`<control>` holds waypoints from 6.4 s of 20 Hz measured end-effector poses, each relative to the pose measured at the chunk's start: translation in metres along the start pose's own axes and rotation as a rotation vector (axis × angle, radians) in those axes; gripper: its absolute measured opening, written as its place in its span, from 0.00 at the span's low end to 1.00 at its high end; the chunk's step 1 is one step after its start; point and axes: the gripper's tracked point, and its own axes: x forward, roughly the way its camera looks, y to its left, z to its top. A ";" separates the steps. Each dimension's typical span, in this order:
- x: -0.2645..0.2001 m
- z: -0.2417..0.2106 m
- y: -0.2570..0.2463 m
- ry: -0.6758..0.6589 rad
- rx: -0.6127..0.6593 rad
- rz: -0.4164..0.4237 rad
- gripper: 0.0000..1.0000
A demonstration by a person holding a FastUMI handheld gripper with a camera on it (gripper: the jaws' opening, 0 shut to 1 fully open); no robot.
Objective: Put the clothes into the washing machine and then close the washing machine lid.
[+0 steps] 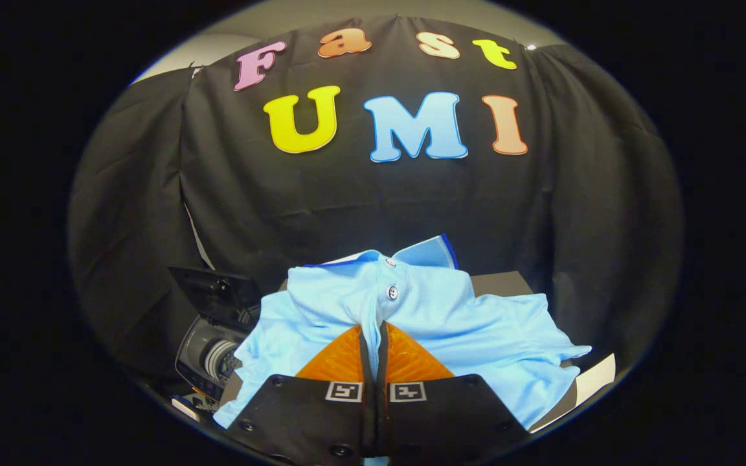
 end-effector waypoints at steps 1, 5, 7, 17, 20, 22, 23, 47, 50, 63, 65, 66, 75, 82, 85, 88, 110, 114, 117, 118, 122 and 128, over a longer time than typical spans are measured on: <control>-0.006 0.009 0.008 -0.016 0.015 0.021 0.01; -0.026 0.045 0.053 -0.079 0.032 0.116 0.01; -0.034 0.059 0.079 -0.104 0.052 0.171 0.01; -0.042 0.095 0.221 -0.137 0.040 0.391 0.01; -0.038 0.093 0.266 -0.121 0.020 0.450 0.01; -0.035 0.089 0.296 -0.104 0.008 0.487 0.01; -0.031 0.086 0.312 -0.096 0.008 0.507 0.01; 0.123 -0.114 0.431 0.168 -0.095 0.349 0.01; 0.143 -0.146 0.422 0.207 -0.112 0.279 0.01; 0.203 -0.246 0.402 0.338 -0.134 0.114 0.02; 0.211 -0.258 0.398 0.354 -0.138 0.080 0.02; 0.214 -0.264 0.397 0.365 -0.131 0.065 0.02; 0.231 -0.320 0.390 0.468 -0.179 -0.032 0.02; 0.229 -0.336 0.378 0.506 -0.146 -0.052 0.02; 0.226 -0.331 0.376 0.499 -0.137 -0.047 0.02; 0.224 -0.337 0.363 0.540 -0.172 -0.094 0.35; 0.152 -0.087 0.377 0.074 -0.109 0.033 0.98; 0.138 -0.017 0.366 -0.030 -0.098 0.029 0.98; 0.137 0.021 0.356 -0.078 -0.059 0.015 0.98; 0.141 0.031 0.351 -0.082 -0.043 0.012 0.98; 0.169 0.053 0.342 -0.080 0.022 -0.002 0.96; 0.240 0.047 0.341 0.001 0.006 -0.038 0.97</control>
